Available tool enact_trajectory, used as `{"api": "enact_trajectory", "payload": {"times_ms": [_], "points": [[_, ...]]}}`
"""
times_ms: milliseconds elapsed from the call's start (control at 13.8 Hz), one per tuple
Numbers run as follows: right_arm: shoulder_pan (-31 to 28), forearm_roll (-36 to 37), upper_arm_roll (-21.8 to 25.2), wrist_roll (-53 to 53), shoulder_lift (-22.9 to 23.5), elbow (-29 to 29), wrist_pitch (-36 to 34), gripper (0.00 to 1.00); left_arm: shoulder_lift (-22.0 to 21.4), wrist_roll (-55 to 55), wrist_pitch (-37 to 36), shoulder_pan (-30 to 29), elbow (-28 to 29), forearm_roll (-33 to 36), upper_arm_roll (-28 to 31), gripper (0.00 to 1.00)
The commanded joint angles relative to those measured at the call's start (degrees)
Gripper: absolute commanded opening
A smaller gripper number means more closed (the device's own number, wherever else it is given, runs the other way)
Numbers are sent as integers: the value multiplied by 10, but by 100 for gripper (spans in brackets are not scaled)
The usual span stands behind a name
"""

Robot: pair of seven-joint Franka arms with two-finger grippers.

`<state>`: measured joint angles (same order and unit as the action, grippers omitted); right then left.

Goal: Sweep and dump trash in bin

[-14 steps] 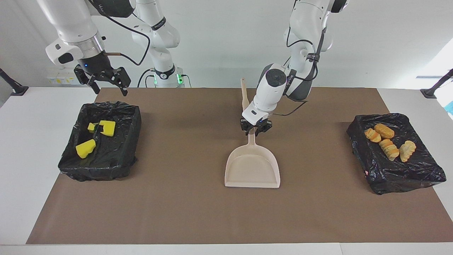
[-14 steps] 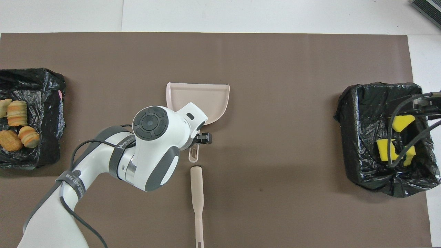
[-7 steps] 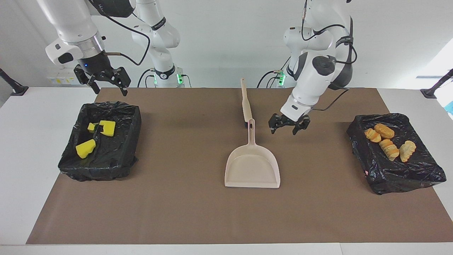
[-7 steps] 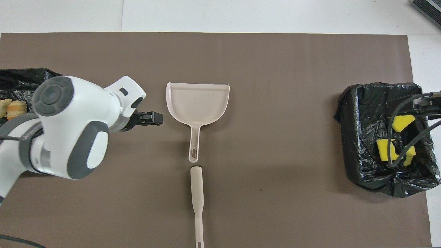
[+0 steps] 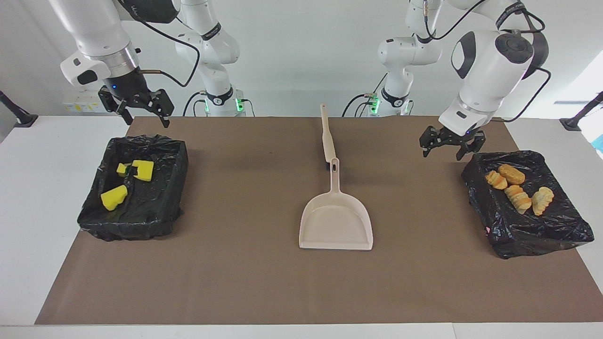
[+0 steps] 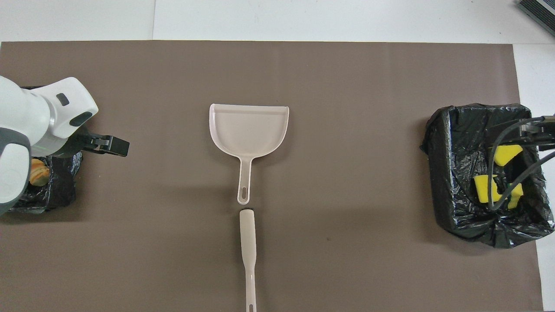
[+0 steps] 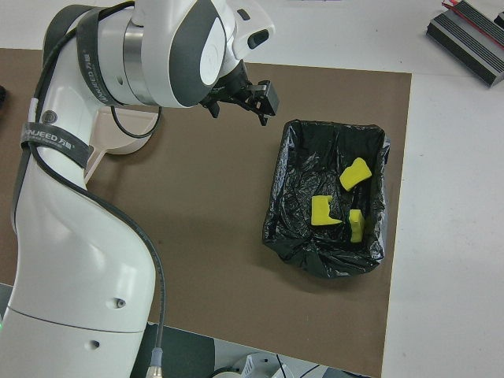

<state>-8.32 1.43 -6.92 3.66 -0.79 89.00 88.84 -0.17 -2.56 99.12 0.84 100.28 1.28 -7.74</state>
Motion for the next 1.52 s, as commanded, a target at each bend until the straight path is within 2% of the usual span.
{"api": "enact_trajectory", "payload": {"times_ms": [0,218,362,435,580,725,943,1160,1450], "points": [[-2,-2,-1,-14,2,-5,-2,100,-17,-31,-78,-5,-53,15,24,100],[-3,-1,-1,-14,2,-5,-2,100,-32,-32,-153,-5,-99,14,39,100],[-2,-2,-1,-14,2,-5,-2,100,-31,-32,-214,-5,-151,16,41,100],[-3,-1,0,-14,2,-5,-2,100,-35,-34,-217,-5,-149,14,41,100],[-2,-2,0,-14,2,-5,-2,100,-84,-39,-174,-6,-71,3,52,100],[-2,-2,-1,-14,2,-5,-2,100,-99,-41,-157,-9,-43,2,53,100],[-3,-2,0,-14,2,-5,-2,100,-95,-31,-151,0,-43,3,48,100],[-2,-2,-1,-14,2,-5,-2,100,-75,-35,-149,-7,-73,1,48,100],[-3,-1,0,-14,2,-5,-2,100,-78,-35,-138,-4,-68,2,49,100]]}}
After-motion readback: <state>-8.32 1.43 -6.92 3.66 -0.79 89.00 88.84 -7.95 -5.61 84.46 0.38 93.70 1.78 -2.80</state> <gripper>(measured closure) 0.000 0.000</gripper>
